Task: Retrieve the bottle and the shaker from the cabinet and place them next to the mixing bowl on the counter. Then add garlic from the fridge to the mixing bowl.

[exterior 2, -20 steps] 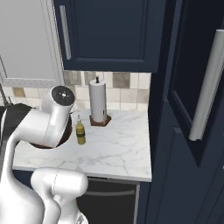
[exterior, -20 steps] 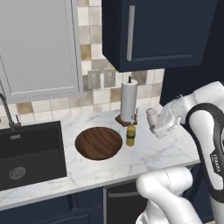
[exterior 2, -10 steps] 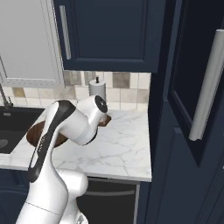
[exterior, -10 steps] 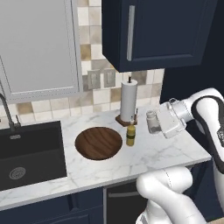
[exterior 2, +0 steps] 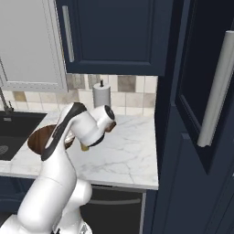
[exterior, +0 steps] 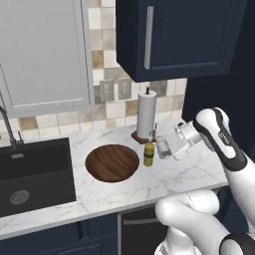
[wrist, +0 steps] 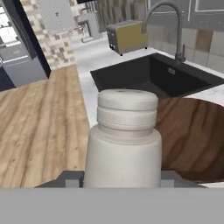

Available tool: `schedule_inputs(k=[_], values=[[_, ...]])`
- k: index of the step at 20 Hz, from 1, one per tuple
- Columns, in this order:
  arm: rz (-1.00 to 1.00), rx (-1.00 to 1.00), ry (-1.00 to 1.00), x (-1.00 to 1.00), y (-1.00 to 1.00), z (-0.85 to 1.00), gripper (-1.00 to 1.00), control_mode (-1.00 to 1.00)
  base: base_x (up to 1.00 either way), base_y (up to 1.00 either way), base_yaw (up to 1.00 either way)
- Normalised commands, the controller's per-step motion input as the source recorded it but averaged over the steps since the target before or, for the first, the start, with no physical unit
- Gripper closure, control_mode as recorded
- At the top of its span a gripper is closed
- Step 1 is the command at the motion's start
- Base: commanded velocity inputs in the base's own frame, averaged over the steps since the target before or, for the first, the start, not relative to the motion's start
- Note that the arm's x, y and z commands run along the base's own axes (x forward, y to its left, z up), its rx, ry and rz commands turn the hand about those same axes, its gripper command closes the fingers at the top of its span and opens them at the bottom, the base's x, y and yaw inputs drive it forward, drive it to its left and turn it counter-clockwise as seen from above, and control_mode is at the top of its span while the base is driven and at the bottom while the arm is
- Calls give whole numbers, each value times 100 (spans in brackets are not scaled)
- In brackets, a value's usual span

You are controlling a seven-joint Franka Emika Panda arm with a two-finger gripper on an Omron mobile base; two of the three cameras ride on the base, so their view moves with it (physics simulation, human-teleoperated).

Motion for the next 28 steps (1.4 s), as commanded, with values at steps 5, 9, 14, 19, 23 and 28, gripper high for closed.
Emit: schedule_inputs(k=[5,9,14,19,23,28], values=[[-2,0,2,3,0,-74,100,-100,0,0,0],[-8,5,-3,0,-3,-54,100,-100,0,0,0],[-12,6,-11,0,0,-42,100,-100,0,0,0],[-8,6,-14,0,0,-10,100,-100,0,0,0],[0,9,-14,0,0,0,100,-100,0,0,0],[0,10,-10,1,0,0,100,-100,0,0,0]])
